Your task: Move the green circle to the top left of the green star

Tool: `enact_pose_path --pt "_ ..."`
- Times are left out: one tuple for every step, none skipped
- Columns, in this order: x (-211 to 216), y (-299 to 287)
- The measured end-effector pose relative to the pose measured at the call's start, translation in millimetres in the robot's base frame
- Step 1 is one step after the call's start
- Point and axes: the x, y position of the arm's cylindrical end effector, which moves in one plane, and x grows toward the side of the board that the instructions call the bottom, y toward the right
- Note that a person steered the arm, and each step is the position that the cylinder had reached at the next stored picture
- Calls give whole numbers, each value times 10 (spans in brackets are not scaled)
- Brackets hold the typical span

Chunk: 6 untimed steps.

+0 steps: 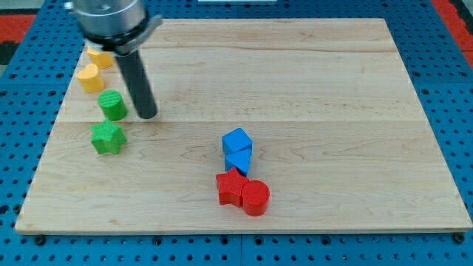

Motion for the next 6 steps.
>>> enact_pose_path --pt "-150 -578" --pt "-7 -1046" --pt "-16 -446" --pt "146 113" --pt "528 -399" --pt "678 -1104"
